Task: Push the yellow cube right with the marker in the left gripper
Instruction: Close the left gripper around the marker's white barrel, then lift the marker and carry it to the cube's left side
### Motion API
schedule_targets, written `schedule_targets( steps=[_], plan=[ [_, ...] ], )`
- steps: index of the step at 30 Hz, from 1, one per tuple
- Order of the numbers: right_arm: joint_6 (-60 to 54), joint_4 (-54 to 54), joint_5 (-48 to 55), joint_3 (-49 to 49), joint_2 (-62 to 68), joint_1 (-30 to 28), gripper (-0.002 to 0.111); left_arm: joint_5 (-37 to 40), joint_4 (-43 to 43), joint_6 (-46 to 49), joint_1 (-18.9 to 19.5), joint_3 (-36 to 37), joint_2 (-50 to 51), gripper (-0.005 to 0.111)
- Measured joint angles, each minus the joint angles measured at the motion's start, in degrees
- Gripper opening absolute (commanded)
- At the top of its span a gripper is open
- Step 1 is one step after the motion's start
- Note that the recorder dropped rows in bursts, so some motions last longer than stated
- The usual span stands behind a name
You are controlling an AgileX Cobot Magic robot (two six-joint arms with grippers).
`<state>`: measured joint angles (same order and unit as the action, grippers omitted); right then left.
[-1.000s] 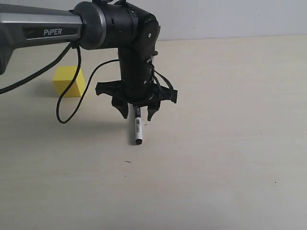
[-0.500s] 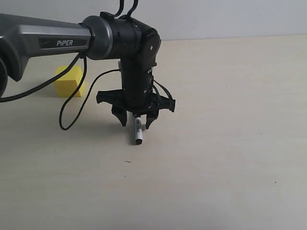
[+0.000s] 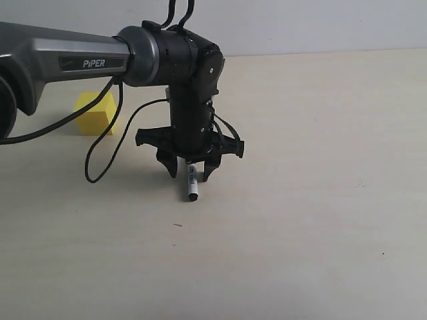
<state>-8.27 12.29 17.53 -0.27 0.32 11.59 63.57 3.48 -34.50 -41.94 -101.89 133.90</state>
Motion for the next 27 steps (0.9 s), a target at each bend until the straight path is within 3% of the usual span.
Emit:
schedule_targets(
  steps=[3,8,9,20,27],
  plan=[
    [0.00,0.00,0.00,0.00,0.00,0.00,0.000,0.01,0.00,0.00,0.00,0.00,0.00,0.043],
    [0.00,0.00,0.00,0.00,0.00,0.00,0.000,-0.11,0.00,0.00,0.00,0.00,0.00,0.004],
    [0.00,0.00,0.00,0.00,0.00,0.00,0.000,-0.11,0.00,0.00,0.00,0.00,0.00,0.000],
    [0.00,0.00,0.03,0.00,0.00,0.00,0.000,1.95,1.13,3.84,1.37,0.00,-6.76,0.000],
    [0.00,0.00,0.14,0.00,0.00,0.00,0.000,5.48,10.96,6.15,1.98,1.10,-18.78,0.000]
  ],
)
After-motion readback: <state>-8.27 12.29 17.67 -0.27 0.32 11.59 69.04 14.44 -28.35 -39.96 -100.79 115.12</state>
